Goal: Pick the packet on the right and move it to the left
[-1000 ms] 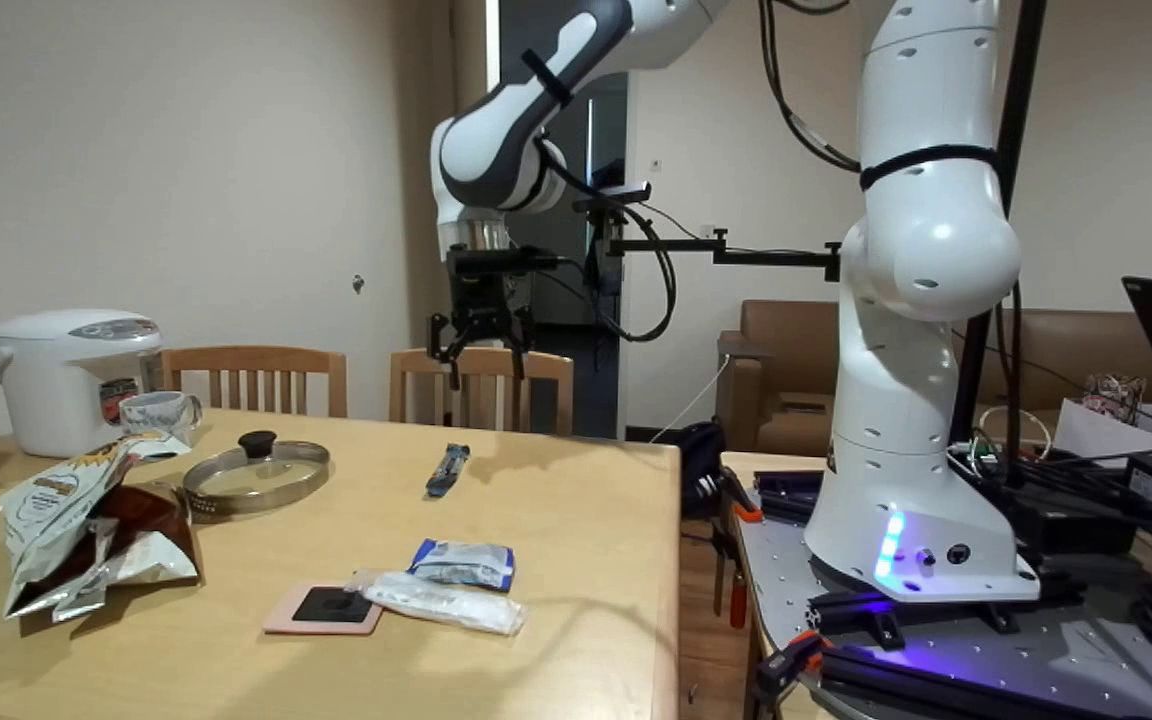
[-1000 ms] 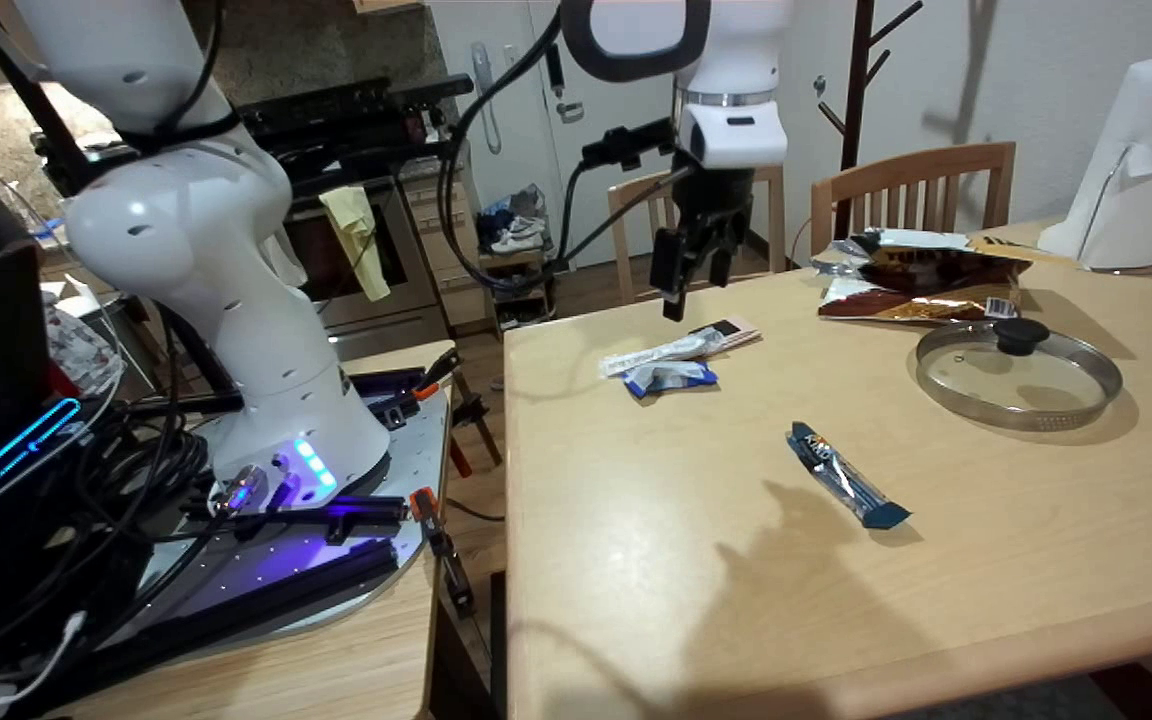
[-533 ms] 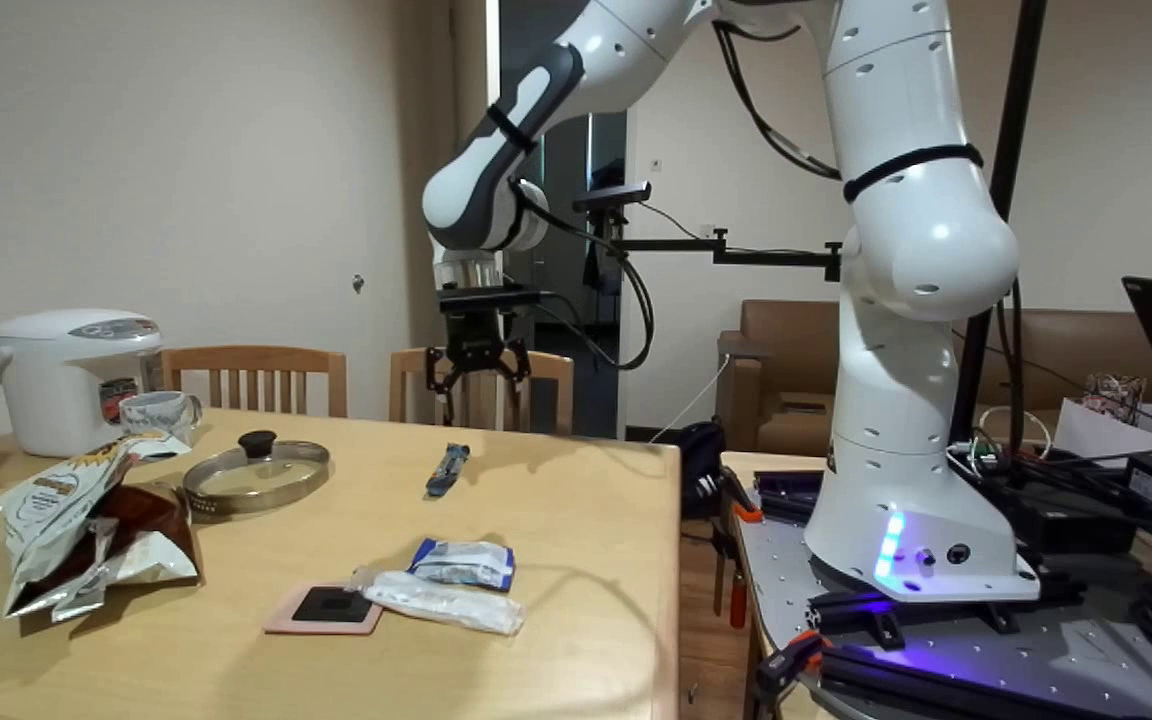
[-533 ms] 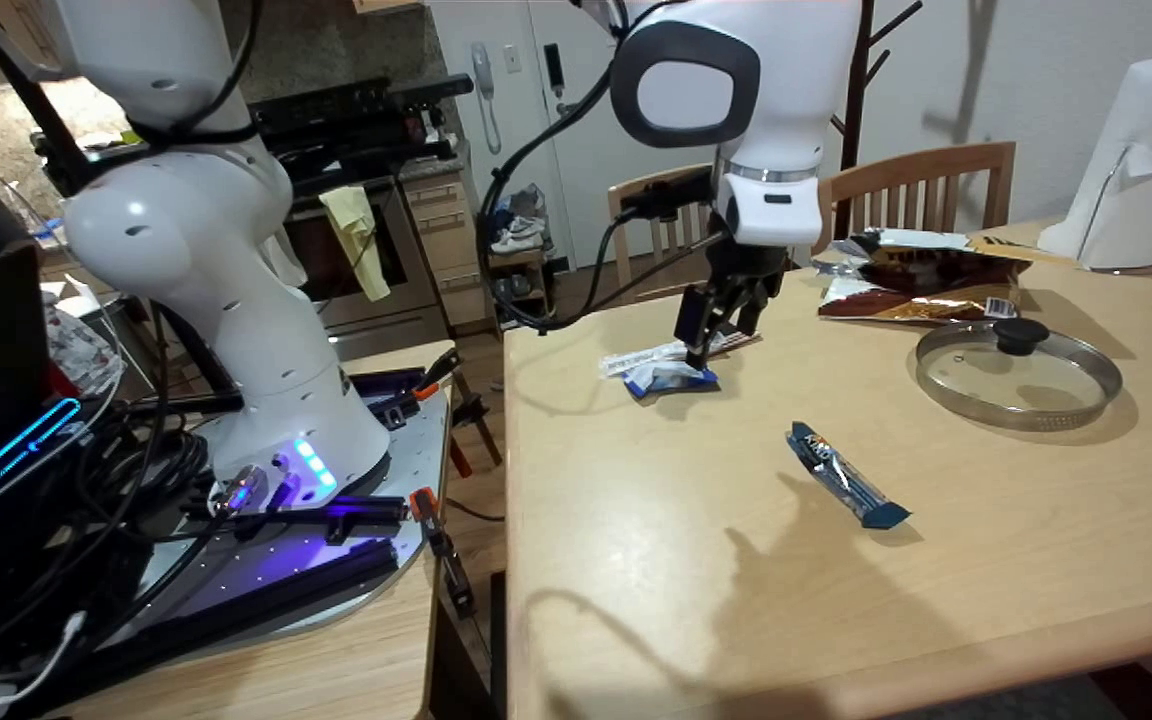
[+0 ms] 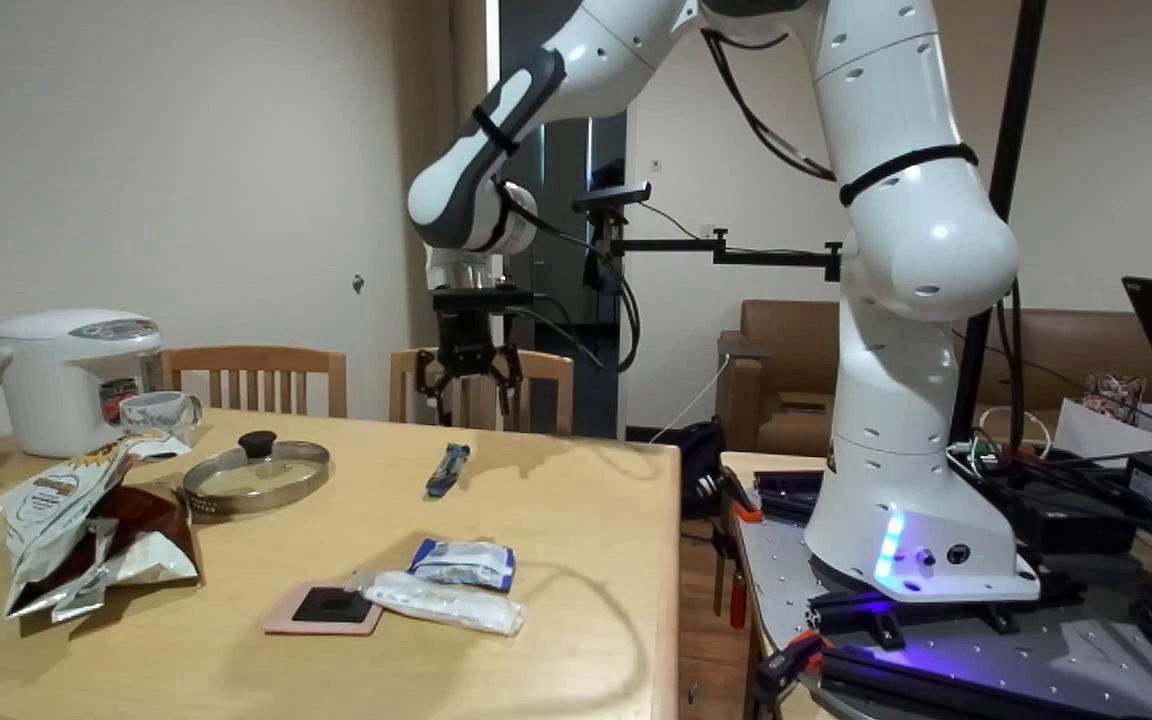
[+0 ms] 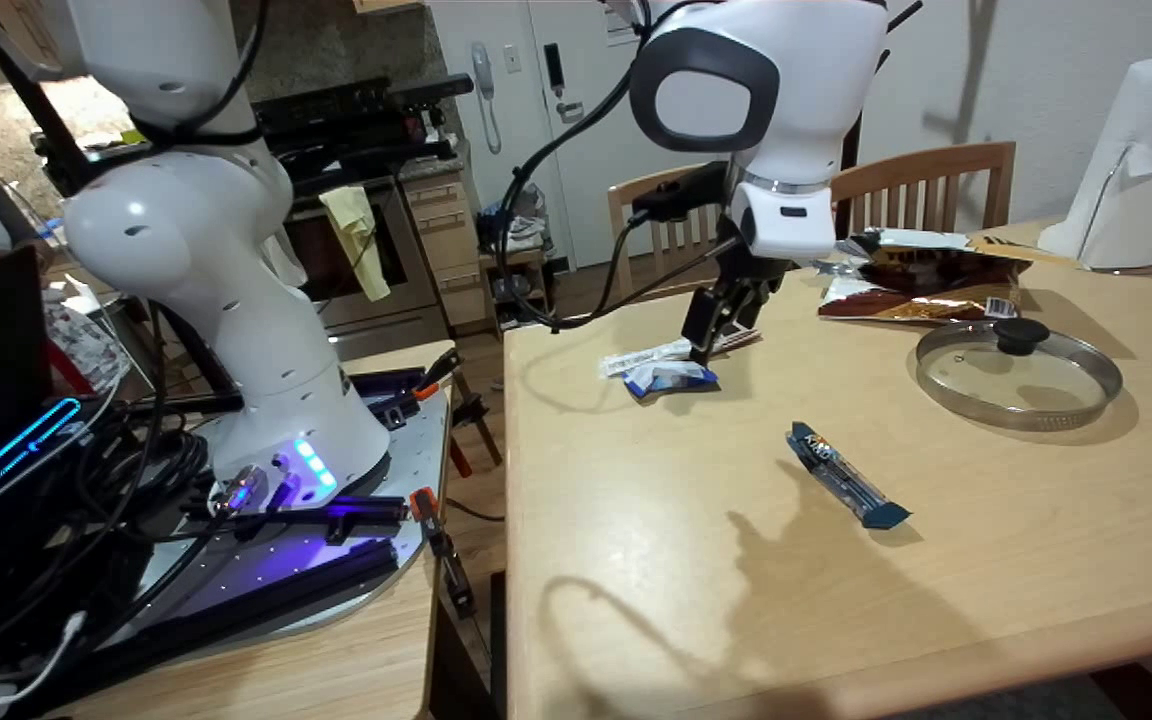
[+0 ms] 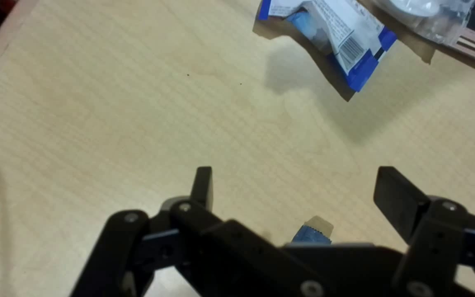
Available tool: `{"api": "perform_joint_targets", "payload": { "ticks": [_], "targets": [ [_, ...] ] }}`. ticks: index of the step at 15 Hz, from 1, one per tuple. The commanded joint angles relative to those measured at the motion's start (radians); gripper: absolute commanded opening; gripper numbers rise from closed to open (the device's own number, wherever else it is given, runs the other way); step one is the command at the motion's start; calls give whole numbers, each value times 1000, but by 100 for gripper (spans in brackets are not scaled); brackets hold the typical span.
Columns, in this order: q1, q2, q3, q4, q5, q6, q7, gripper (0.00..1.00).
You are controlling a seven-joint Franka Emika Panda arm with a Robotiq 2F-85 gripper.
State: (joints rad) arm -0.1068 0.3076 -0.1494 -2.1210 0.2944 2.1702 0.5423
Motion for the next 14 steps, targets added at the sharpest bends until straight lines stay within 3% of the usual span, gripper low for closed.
{"api": "perform_joint_targets", "payload": {
  "ticks": [1, 6, 11, 14],
  "targets": [
    [2, 3, -4, 7, 7, -12, -6, 100],
    [22, -28, -5, 4, -14, 5, 24, 100],
    [64, 27, -33, 104, -58, 114, 283, 100],
    [71, 108, -26, 202, -67, 101, 397, 100]
  ]
}}
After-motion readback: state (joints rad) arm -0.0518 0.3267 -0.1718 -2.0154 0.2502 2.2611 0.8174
